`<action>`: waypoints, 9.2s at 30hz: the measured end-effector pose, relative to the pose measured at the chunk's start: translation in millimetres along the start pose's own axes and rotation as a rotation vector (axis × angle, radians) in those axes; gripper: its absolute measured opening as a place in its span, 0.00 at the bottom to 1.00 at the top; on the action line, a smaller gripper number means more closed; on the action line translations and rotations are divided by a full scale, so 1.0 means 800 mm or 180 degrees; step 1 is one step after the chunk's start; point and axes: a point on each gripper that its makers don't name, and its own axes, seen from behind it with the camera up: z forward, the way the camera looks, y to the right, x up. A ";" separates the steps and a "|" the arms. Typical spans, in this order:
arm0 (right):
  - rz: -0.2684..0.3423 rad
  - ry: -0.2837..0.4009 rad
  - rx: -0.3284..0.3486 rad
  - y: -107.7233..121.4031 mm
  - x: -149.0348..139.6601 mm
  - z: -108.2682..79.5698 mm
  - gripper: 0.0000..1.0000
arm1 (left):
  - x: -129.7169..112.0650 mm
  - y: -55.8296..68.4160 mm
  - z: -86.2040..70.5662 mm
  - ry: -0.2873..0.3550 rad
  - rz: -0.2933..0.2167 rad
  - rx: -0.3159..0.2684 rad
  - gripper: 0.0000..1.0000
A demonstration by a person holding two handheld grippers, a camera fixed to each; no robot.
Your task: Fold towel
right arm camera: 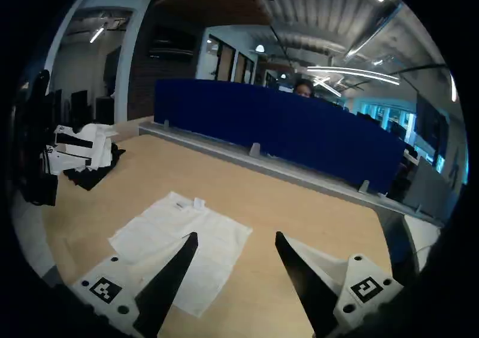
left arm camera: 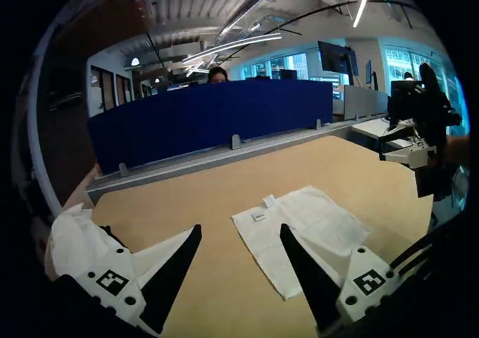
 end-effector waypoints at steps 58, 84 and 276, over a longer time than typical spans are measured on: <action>-0.0001 -0.1286 0.0579 -0.068 -0.246 0.025 0.81 | -0.240 0.122 0.047 -0.1557 -0.0018 -0.0795 0.97; 0.0089 -0.1443 0.0709 -0.082 -0.268 0.024 0.51 | -0.249 0.113 0.054 -0.1679 0.0098 -0.0638 0.53; 0.0183 -0.1204 0.0098 0.028 -0.157 0.159 0.65 | -0.154 0.039 0.184 -0.1396 -0.0186 -0.0409 0.49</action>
